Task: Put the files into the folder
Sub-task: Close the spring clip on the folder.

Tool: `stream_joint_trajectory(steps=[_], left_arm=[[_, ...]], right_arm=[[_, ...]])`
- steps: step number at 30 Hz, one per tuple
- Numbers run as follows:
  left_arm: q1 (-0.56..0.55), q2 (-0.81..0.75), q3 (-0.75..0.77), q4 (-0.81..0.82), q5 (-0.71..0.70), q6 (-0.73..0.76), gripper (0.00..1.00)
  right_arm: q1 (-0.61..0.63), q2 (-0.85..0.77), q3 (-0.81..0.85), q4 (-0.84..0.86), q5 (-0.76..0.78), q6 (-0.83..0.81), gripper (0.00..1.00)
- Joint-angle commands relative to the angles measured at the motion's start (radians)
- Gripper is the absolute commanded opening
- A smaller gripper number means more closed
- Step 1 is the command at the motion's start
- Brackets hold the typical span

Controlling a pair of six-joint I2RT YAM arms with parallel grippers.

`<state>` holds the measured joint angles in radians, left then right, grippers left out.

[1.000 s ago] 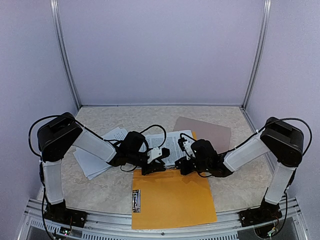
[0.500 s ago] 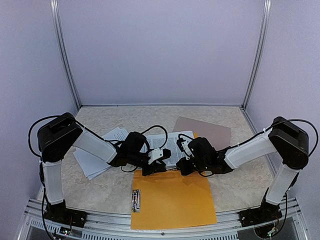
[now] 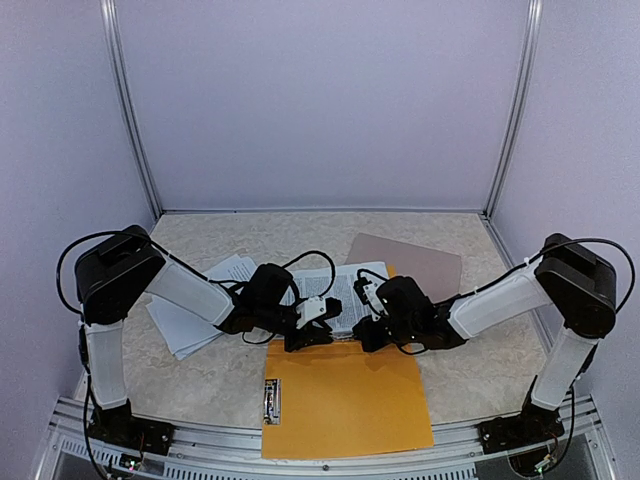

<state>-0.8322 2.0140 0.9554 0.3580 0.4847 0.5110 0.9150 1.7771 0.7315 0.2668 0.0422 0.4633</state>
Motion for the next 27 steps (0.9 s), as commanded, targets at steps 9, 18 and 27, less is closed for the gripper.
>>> stream_joint_trajectory(steps=[9,18,27], left_arm=[[-0.018,0.023,-0.004,-0.099,-0.016,-0.023,0.2],[-0.016,0.028,0.004,-0.106,-0.033,-0.027,0.2],[-0.01,0.032,0.015,-0.108,-0.044,-0.045,0.19]], right_arm=[[0.049,0.109,-0.12,-0.298,-0.025,-0.014,0.0],[0.067,0.046,-0.109,-0.332,-0.03,-0.003,0.0],[0.081,-0.008,-0.096,-0.377,-0.033,0.007,0.0]])
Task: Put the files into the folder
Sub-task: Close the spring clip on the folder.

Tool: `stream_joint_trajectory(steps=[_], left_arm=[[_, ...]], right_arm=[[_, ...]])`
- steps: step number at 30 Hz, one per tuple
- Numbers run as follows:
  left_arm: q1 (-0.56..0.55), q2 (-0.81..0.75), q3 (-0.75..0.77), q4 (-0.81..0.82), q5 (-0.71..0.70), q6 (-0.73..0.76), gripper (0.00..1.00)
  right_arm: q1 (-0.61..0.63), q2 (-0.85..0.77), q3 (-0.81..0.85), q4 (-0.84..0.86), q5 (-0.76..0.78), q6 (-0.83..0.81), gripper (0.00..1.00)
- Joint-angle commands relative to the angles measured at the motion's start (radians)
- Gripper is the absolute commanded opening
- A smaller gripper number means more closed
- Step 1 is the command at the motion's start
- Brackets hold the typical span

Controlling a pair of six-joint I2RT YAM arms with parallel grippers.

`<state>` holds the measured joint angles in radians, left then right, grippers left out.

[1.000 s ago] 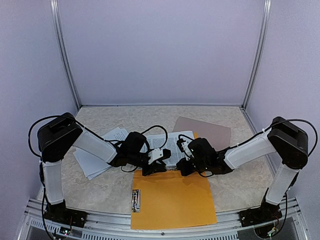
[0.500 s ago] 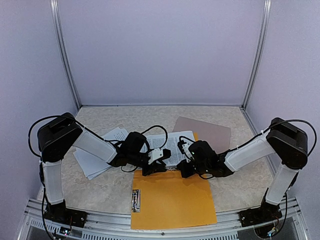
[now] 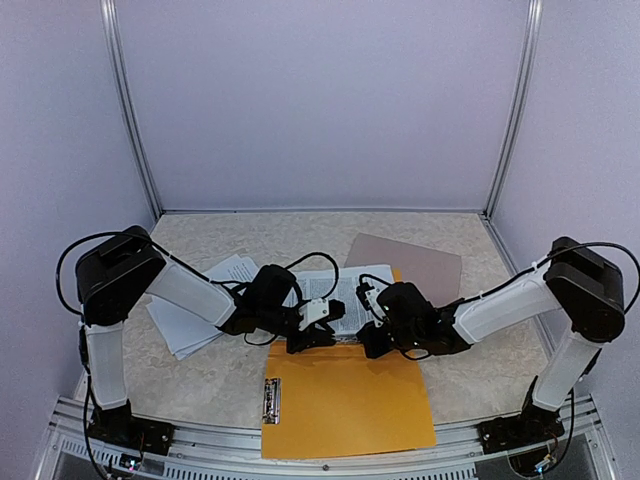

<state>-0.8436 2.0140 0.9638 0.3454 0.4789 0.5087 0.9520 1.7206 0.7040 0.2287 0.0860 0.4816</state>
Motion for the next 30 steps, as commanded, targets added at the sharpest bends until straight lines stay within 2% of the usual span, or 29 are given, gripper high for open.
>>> stream_joint_trajectory(steps=[1,7,17,22,30], left_arm=[[0.001,0.033,0.009,-0.095,-0.039,-0.045,0.19],[0.003,0.034,0.015,-0.102,-0.049,-0.045,0.19],[0.001,0.034,0.019,-0.112,-0.043,-0.038,0.19],[0.001,0.029,0.018,-0.114,-0.041,-0.031,0.19],[0.003,0.0,-0.001,-0.089,-0.025,-0.046,0.19]], right_arm=[[0.045,0.048,-0.069,-0.341,-0.077,-0.011,0.0],[0.047,0.05,-0.049,-0.346,-0.077,-0.017,0.0],[0.045,0.066,0.083,-0.41,-0.036,-0.055,0.0],[0.045,0.05,0.128,-0.439,-0.022,-0.066,0.09],[0.042,-0.043,0.166,-0.459,0.031,-0.054,0.28]])
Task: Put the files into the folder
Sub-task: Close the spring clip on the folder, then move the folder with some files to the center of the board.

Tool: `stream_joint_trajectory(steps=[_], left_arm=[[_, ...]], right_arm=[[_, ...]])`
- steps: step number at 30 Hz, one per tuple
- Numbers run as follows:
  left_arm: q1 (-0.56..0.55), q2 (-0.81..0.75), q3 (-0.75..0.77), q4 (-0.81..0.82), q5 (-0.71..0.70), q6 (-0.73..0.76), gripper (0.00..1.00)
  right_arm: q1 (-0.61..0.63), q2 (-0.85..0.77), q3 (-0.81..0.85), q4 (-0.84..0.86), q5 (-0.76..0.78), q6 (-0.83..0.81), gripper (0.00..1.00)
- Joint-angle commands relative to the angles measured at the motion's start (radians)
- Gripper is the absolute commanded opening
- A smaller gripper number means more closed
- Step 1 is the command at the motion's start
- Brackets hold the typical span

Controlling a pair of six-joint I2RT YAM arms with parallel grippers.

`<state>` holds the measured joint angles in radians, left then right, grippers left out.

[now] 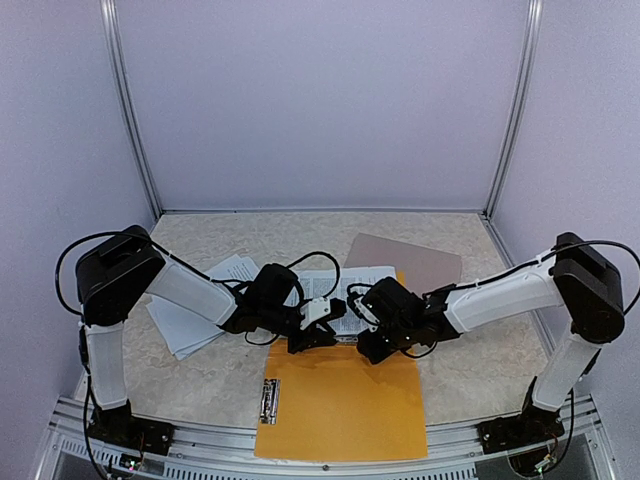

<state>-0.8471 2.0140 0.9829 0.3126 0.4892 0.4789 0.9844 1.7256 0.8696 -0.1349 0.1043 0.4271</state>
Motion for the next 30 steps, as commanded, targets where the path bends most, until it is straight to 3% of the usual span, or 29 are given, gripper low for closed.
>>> stream_joint_trajectory(steps=[1,8,12,16,25,28,30], left_arm=[[0.005,-0.007,-0.025,-0.047,-0.029,-0.021,0.2],[0.005,-0.1,-0.07,0.021,-0.007,-0.048,0.37],[0.005,-0.163,-0.09,0.045,0.01,-0.073,0.45],[0.002,-0.244,-0.129,0.049,-0.004,-0.123,0.67],[-0.066,-0.466,-0.305,-0.006,-0.228,-0.359,0.73],[-0.09,-0.562,-0.375,-0.006,-0.286,-0.431,0.74],[-0.096,-0.623,-0.411,-0.011,-0.318,-0.458,0.74]], right_arm=[[0.006,-0.066,-0.005,-0.096,0.02,0.005,0.3],[-0.013,-0.183,-0.063,-0.09,0.057,-0.011,0.44],[-0.015,-0.196,-0.07,-0.059,0.008,-0.086,0.57],[-0.015,-0.156,-0.045,-0.01,-0.025,-0.2,0.66],[-0.036,0.055,0.132,-0.013,-0.101,-0.415,0.79],[-0.046,0.103,0.171,-0.013,-0.159,-0.477,0.78],[-0.055,0.133,0.185,-0.023,-0.183,-0.491,0.72]])
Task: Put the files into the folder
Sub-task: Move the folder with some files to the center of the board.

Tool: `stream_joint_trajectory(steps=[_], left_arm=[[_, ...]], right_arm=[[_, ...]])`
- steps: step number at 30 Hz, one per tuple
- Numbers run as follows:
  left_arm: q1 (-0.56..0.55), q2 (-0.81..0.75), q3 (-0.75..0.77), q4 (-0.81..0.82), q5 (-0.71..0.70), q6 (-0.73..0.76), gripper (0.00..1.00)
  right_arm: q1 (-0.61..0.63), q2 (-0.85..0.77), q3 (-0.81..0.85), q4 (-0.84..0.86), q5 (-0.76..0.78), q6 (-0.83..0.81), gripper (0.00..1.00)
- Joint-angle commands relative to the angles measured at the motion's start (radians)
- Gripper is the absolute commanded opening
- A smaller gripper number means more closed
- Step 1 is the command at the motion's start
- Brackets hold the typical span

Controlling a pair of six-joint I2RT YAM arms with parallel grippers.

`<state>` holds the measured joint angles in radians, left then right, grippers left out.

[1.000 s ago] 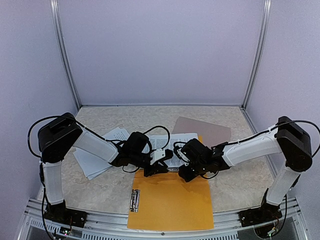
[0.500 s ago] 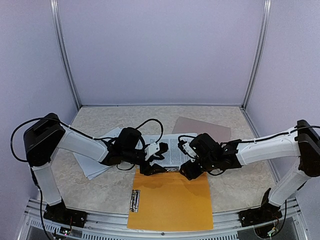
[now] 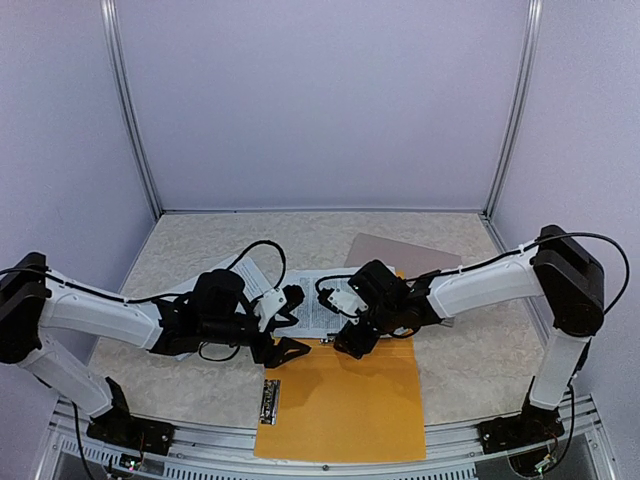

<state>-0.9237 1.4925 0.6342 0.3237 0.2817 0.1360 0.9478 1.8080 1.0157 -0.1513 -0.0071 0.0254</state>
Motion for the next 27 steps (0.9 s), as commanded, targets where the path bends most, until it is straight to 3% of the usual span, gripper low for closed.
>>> stream_joint_trajectory(steps=[1,5,15,27], left_arm=[[-0.022,-0.128,-0.079,-0.033,-0.121,-0.126,0.74],[-0.023,-0.194,-0.085,-0.092,-0.162,-0.131,0.75],[-0.027,-0.175,-0.036,-0.149,-0.191,-0.157,0.75],[-0.031,-0.042,0.066,-0.157,-0.243,-0.21,0.76]], right_arm=[[-0.022,0.062,0.044,-0.019,-0.076,-0.095,0.68],[-0.023,0.068,0.027,-0.045,-0.049,-0.093,0.49],[-0.042,0.027,-0.01,-0.082,0.148,0.112,0.18],[-0.14,-0.09,-0.104,-0.147,0.249,0.308,0.09]])
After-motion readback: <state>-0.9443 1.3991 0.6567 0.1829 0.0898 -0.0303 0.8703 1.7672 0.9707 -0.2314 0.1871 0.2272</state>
